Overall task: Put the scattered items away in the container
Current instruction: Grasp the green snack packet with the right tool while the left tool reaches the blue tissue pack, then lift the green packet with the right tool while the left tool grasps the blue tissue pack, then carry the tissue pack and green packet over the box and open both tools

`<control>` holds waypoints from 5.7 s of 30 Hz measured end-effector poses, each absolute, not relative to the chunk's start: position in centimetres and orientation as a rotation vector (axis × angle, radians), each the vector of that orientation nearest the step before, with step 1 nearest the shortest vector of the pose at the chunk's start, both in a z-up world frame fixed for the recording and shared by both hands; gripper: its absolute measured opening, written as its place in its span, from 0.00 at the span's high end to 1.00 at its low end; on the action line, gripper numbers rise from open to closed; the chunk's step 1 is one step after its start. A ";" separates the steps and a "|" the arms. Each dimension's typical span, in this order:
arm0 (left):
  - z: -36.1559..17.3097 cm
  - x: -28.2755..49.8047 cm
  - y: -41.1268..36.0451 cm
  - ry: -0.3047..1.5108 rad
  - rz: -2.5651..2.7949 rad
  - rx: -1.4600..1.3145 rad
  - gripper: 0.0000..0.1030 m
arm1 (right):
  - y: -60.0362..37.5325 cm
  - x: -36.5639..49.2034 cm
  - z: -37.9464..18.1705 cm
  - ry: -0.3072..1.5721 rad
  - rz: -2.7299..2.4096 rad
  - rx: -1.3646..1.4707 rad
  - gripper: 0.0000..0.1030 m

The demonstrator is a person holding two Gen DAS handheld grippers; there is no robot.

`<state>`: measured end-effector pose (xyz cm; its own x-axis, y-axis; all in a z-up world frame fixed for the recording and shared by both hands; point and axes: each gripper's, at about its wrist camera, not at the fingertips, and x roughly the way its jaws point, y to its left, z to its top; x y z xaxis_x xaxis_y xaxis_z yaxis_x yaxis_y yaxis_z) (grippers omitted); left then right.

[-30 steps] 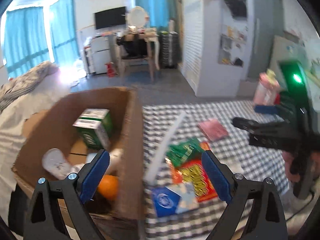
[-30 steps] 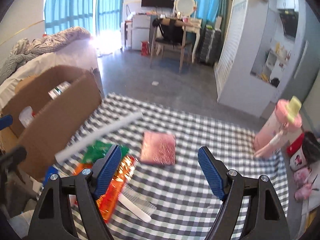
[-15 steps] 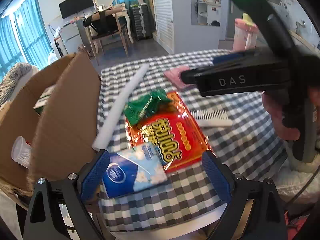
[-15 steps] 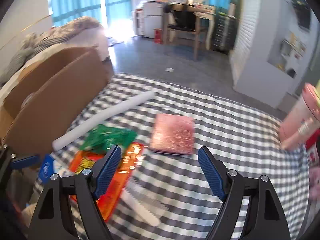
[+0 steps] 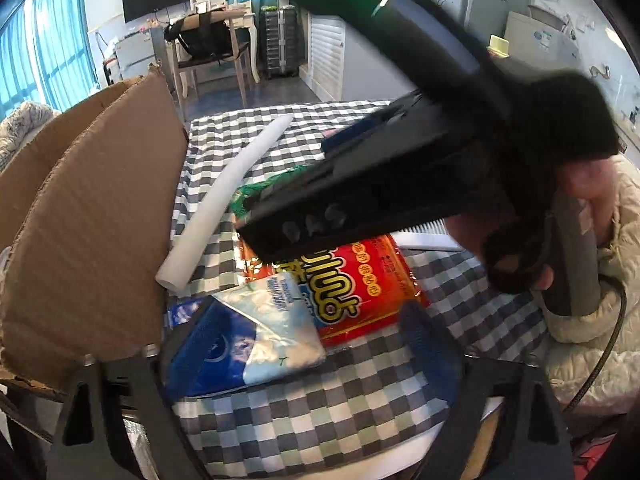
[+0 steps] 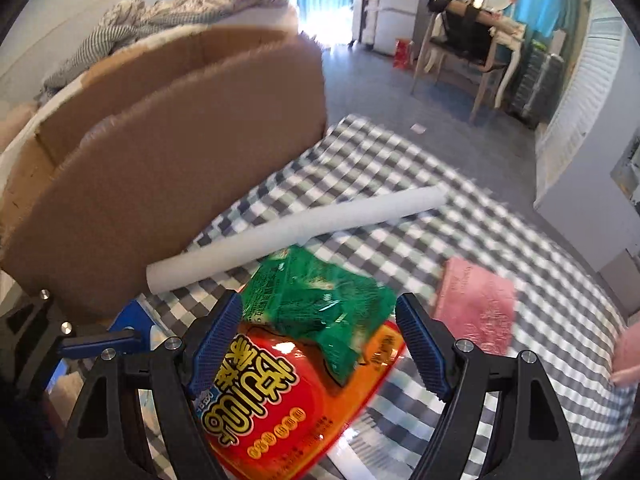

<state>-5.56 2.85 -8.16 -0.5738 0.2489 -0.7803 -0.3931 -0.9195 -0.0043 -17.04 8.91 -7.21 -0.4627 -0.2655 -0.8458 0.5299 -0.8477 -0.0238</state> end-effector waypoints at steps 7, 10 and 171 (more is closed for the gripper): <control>-7.8 -6.2 1.3 0.189 2.532 -1.189 0.58 | 8.4 -17.3 -7.8 0.419 -2.327 1.291 0.43; -7.6 -6.2 0.8 0.165 2.521 -1.182 0.70 | 8.6 -17.0 -7.2 0.430 -2.364 1.271 0.60; 2.8 -7.1 -13.9 0.067 3.103 -1.110 0.26 | -1.1 -10.4 4.6 0.340 -2.372 0.878 0.62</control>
<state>-7.07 -13.87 2.84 -0.7628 -0.1585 -0.6269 0.1314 -0.9873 0.0898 -10.39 -1.11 4.58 -0.6143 -0.4330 -0.6597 0.6010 -0.7985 -0.0356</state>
